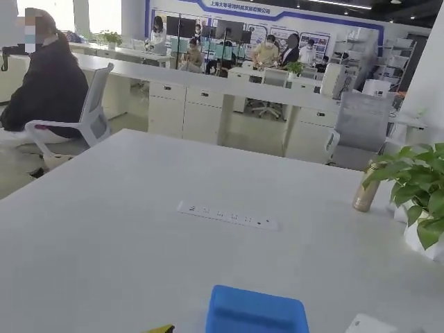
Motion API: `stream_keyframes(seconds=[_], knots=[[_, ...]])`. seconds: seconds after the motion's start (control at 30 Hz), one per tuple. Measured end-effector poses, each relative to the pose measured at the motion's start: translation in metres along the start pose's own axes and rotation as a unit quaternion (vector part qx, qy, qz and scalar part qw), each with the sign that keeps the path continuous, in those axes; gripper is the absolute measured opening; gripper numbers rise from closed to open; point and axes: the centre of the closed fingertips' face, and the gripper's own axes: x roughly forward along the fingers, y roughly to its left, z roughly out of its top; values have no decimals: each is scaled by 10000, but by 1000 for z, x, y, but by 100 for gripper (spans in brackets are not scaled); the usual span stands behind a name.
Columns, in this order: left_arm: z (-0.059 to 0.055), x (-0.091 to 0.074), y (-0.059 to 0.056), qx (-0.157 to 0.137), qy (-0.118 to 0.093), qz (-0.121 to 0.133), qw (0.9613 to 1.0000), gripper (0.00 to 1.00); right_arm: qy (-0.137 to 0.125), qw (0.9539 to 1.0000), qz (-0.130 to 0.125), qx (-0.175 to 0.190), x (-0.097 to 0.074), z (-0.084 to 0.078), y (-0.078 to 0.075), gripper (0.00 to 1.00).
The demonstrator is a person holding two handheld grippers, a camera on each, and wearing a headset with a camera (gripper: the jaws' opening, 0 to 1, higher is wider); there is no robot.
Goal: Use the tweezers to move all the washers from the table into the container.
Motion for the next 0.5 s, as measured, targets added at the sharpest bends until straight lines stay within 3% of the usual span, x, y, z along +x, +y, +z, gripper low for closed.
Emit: stream_keyframes(seconds=[0.1,0.27,0.5], knots=[[2,0,1,-44,-60,19,10000,93,-141,9999,-23,13,-8,14,-9,3],[-5,2,-4,273,145,-18,9995,92,-307,9994,-53,165,-13,29,-33,3],[-8,2,-6,432,276,-40,9987,91,2,9992,-140,383,-2,32,-69,3]])
